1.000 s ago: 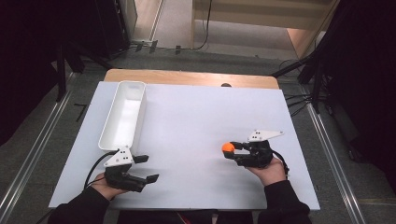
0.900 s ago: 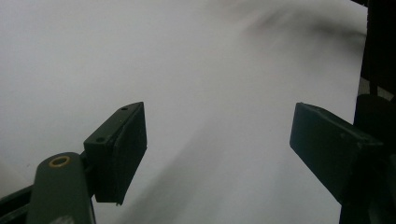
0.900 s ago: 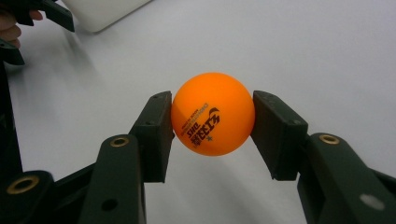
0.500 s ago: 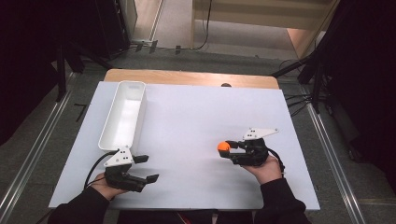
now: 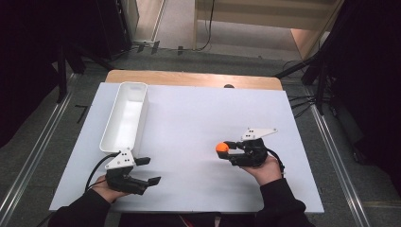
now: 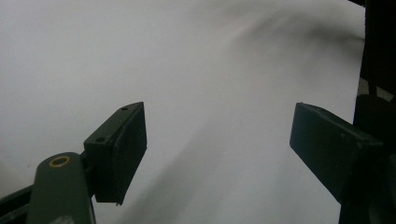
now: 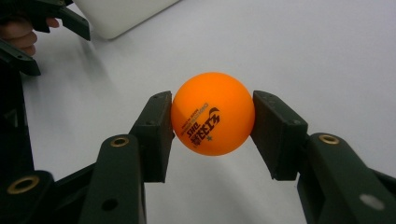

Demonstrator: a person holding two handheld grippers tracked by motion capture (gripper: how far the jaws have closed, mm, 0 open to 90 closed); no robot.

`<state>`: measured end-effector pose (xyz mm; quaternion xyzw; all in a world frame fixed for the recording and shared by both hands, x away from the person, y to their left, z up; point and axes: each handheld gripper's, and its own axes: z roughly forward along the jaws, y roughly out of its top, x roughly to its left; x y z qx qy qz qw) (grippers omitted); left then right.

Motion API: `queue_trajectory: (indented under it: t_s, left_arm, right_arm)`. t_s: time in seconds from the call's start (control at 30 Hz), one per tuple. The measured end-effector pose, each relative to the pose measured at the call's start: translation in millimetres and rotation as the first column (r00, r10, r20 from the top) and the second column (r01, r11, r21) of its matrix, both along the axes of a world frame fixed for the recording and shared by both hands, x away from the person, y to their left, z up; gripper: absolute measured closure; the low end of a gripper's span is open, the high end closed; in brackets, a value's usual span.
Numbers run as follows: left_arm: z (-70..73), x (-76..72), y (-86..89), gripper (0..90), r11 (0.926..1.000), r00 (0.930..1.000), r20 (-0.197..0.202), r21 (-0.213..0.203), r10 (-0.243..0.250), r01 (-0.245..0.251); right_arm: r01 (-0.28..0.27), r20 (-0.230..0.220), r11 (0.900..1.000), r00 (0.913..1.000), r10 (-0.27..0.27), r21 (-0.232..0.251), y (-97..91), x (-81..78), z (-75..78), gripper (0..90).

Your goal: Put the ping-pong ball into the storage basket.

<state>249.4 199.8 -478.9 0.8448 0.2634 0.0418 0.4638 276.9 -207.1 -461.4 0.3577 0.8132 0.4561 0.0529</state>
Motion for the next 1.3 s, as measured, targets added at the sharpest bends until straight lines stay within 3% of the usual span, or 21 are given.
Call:
queue_trajectory:
  t_s: [0.27, 0.6, 1.3]
  left_arm:
    - [-0.2, -0.2, -0.3, 19.3, 1.0, 1.0, -0.001, 0.003, 0.0, 0.0]
    - [0.0, -0.3, 0.2, 19.3, 1.0, 1.0, -0.001, -0.003, -0.002, 0.002]
    - [-0.2, 0.0, 0.4, 19.3, 1.0, 1.0, 0.0, -0.001, 0.0, 0.0]
  right_arm:
    - [-0.02, -0.004, 0.9995, 0.9998, 0.02, 0.024, 7.1, 3.3, 3.1, 48.9]
    - [-0.02, 0.001, 0.9998, 0.9998, 0.02, -0.004, 19.2, 9.2, 5.3, 48.9]
    - [-0.042, 0.002, 0.9991, 0.9991, 0.042, -0.001, 35.9, 22.1, 10.1, 48.9]
